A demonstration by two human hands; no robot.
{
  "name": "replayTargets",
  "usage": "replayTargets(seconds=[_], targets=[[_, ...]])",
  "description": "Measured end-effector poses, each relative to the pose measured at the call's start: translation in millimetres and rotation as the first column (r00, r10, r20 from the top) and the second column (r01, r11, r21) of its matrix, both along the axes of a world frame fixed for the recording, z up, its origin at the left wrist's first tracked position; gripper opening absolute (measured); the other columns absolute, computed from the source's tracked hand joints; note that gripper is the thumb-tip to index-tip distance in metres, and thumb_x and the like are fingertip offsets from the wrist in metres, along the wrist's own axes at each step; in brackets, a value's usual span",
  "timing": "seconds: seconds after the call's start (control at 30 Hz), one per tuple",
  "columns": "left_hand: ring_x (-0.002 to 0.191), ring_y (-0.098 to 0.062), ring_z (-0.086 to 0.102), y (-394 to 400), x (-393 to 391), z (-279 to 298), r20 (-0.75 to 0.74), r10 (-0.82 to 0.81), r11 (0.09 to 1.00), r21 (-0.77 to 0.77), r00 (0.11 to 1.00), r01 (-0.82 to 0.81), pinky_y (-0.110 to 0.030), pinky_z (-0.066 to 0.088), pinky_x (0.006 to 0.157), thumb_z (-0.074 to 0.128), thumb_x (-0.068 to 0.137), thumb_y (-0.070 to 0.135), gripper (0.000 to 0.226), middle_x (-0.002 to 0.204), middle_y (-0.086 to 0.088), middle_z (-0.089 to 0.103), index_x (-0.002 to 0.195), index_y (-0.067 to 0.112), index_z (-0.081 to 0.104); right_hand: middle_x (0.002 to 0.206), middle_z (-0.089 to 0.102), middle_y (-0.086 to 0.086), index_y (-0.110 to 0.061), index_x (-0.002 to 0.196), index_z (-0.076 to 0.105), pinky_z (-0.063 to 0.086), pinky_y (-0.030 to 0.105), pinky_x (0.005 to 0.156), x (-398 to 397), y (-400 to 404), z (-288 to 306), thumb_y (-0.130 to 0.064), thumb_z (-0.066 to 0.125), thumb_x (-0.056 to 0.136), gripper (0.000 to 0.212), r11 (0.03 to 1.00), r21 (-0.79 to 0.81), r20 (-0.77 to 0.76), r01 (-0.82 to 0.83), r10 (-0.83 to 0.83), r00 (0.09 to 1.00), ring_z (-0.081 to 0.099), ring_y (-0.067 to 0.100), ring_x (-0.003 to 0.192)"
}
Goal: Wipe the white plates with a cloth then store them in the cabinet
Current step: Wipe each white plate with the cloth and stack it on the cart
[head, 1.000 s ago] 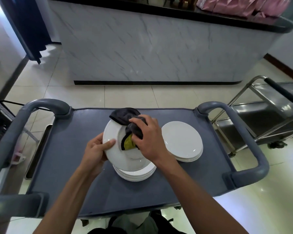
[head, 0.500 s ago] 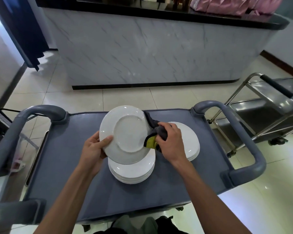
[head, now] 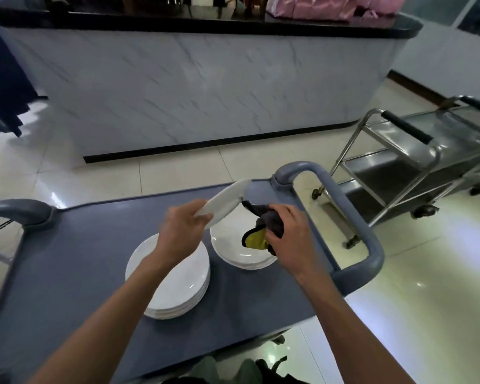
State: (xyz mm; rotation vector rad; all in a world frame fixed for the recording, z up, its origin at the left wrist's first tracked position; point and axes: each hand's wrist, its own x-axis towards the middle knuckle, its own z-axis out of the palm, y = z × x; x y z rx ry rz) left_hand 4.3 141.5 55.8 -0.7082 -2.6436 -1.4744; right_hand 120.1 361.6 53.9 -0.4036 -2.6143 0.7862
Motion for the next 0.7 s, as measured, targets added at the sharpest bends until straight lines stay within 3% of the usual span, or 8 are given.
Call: replayTargets(seconds=[0.1,0.23,0.47,0.7], targets=[[0.054,-0.021,0.052,28.8,5.0,-2.4,-0.165,-0.072,0.979,-0.2,0.984,0.038,-0.031,0.047,0.054,0.065,0.094,0.014,0.013,0.061,0.007,0.057,0.098,0.024,0.072,0.132,0.053,-0.003,-0.023,0.133,0.056,0.044,0.038,0.101,12.8,24.8,-0.9,-0.017,0.073,0.084,0.052,0.999,0.036,0.014,0.003,-0.003,1.0,0.044,0.023,0.12],[0.062,-0.03,0.062,59.4,14.8,-12.0,-0.229,-0.09,0.939,-0.344,0.969,0.006,-0.04,0.056,0.06,0.065,0.095,0.016,0.019,0.075,-0.003,0.07,0.111,0.023,0.073,0.136,0.053,0.001,-0.02,0.133,0.056,0.045,0.044,0.1,27.3,48.0,-5.7,-0.019,0.072,0.085,0.051,0.993,0.117,0.045,-0.017,0.012,0.999,0.044,0.025,0.125],[0.082,-0.028,0.067,94.1,37.2,-38.4,-0.366,-0.12,0.89,-0.451,0.923,-0.063,-0.037,0.054,0.051,0.071,0.072,-0.009,0.038,0.095,0.005,0.072,0.098,0.019,0.075,0.137,0.052,0.004,-0.02,0.134,0.056,0.046,0.048,0.096,41.1,80.2,-16.4,-0.021,0.069,0.085,0.051,0.971,0.193,0.108,-0.139,0.12,0.987,0.046,0.03,0.125],[0.083,-0.031,0.068,113.4,54.9,-54.3,-0.388,-0.252,0.833,-0.553,0.887,-0.005,-0.035,0.051,0.043,0.077,0.065,-0.009,0.045,0.098,-0.004,0.072,0.104,0.014,0.075,0.138,0.052,0.002,-0.022,0.134,0.056,0.047,0.047,0.097,42.4,107.3,-24.5,-0.021,0.07,0.084,0.053,0.97,0.165,0.099,-0.179,0.165,0.981,0.045,0.027,0.126]])
